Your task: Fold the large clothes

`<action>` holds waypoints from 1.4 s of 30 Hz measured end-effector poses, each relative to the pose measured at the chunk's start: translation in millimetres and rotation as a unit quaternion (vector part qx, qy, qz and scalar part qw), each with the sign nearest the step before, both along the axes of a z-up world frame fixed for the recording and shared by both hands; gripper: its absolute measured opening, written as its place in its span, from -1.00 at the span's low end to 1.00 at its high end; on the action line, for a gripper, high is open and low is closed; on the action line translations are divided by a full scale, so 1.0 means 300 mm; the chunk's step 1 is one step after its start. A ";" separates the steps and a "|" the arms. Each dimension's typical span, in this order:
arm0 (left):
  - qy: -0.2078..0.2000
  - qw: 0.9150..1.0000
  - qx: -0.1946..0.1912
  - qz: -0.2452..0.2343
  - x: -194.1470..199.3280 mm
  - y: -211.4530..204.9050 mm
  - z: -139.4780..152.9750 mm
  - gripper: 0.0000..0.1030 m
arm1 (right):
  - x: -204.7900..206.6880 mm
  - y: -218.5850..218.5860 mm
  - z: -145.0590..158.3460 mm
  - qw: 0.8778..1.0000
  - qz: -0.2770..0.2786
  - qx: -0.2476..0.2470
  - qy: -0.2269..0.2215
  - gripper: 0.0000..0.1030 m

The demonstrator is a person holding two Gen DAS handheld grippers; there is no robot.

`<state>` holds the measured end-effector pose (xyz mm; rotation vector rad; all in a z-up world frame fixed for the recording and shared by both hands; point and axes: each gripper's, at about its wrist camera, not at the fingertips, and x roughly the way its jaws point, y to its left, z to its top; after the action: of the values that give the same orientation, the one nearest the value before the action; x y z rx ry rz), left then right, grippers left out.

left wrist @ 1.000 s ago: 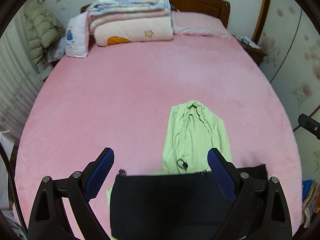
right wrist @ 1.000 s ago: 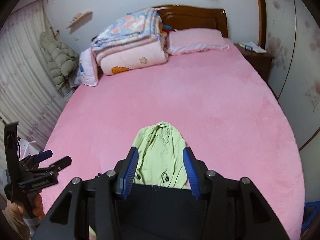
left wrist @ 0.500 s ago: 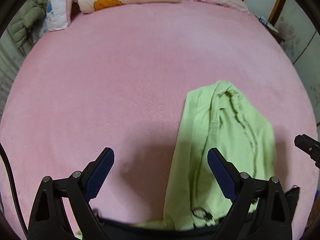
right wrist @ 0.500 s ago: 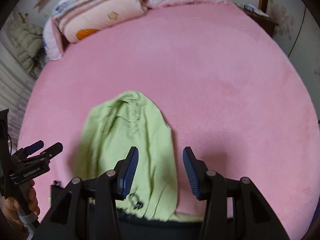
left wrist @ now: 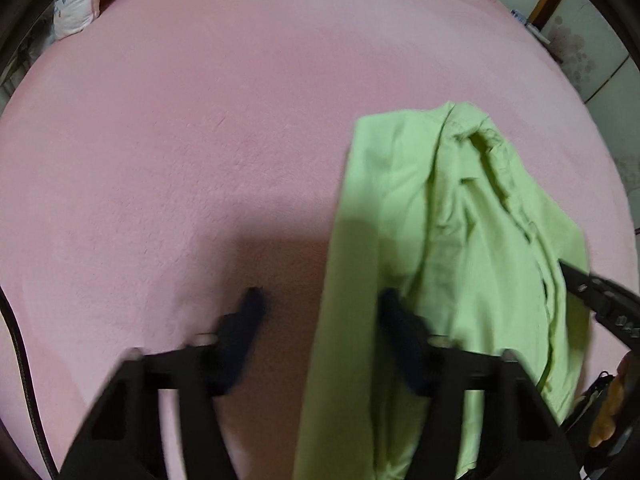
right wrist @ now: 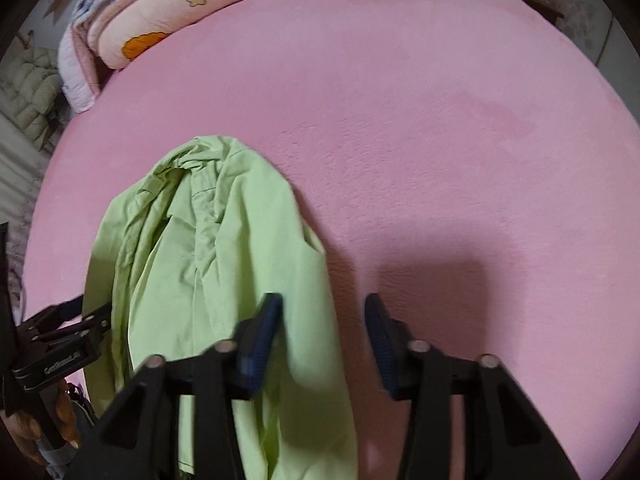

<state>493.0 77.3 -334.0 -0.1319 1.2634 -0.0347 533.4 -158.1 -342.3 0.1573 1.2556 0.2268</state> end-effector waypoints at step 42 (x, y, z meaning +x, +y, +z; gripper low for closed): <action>-0.026 0.983 -0.154 0.098 -1.326 0.164 0.187 0.05 | -1.121 -0.190 0.268 0.996 -0.013 0.076 -0.041 0.16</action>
<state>95.2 126.4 -278.0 -0.5188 1.1804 -0.0623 197.0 -215.2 -262.1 0.2937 1.1536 0.3034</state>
